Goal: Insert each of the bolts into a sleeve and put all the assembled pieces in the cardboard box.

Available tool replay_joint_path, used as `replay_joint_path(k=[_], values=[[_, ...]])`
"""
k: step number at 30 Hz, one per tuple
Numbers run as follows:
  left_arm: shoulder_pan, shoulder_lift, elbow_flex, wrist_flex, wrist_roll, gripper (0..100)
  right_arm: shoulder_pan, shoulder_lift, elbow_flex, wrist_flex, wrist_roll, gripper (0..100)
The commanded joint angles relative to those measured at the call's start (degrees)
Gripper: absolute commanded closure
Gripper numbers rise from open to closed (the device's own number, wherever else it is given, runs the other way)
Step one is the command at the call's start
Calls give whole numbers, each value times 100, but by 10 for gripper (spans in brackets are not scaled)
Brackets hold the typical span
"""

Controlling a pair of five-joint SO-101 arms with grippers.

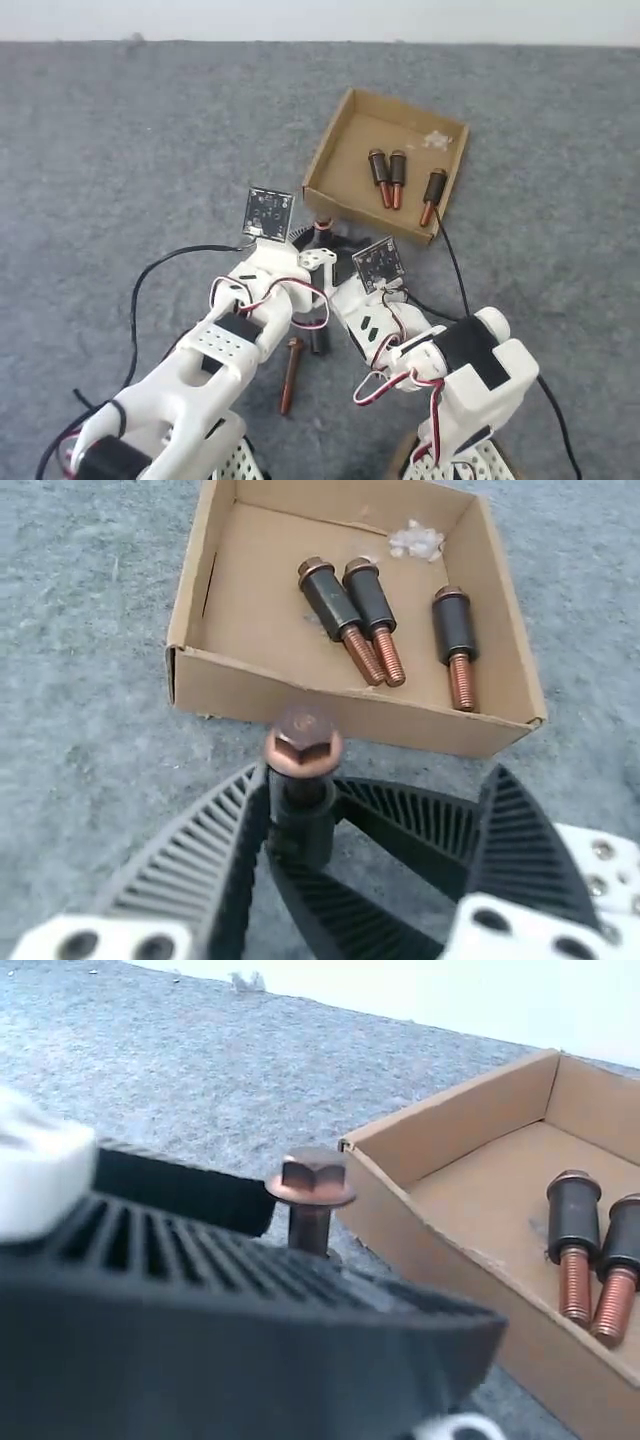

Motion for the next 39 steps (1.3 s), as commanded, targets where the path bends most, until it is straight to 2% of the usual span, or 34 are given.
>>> replay_joint_path(k=[1, 3, 8, 12, 18, 24, 29, 33, 36, 39], values=[[-273, -237, -31, 26, -53, 689, 92, -321, -70, 13, -44, 992], [-475, -563, -40, 360, -53, 689, 92, -321, -79, 13, -44, 992], [-589, -1820, -180, 2101, -53, 689, 101, -321, -79, 13, -44, 992], [-615, -2637, -101, 2725, -35, 689, 101, -321, -141, 171, -44, 992], [-782, -3226, -22, 2848, 0, 690, 136, -321, -211, 286, -44, 992], [-1319, -3543, -66, 2822, 545, 690, 154, -321, -220, 268, -53, 992], [-1732, -3569, -22, 2866, 554, 690, 154, -365, -211, 277, -53, 992], [-2145, -3385, -13, 3411, 554, 691, 154, -374, -220, 286, -88, 992], [-2207, -3279, 110, 3815, 501, 691, 207, -382, -220, 286, -334, 992], [-2215, -3279, 365, 3851, 114, 696, 251, -382, -229, 286, -369, 992]])
